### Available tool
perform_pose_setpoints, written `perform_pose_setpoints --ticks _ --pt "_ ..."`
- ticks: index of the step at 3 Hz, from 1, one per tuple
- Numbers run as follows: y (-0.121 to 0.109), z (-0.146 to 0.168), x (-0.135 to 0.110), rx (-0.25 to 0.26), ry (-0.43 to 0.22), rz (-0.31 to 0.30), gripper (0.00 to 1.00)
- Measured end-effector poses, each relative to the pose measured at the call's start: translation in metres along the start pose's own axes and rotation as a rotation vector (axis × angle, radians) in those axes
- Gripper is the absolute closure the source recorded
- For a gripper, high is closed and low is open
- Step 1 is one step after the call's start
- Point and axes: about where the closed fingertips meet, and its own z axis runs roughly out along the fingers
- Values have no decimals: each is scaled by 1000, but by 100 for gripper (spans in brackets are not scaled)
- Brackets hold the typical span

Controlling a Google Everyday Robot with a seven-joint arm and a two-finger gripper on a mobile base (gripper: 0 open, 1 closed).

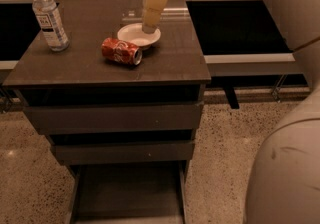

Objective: Place coke can into bottom drawer

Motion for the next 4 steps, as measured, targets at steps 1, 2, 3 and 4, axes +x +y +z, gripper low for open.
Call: perform_pose_setpoints --ticks 1,2,3,4 --pt "-7 42 -5 -38 14 79 0" --pt "-13 99 -9 -95 37 181 0" --pt "-16 150 -8 -152 27 290 3" --pt "-17 174 -11 -185 16 329 11"
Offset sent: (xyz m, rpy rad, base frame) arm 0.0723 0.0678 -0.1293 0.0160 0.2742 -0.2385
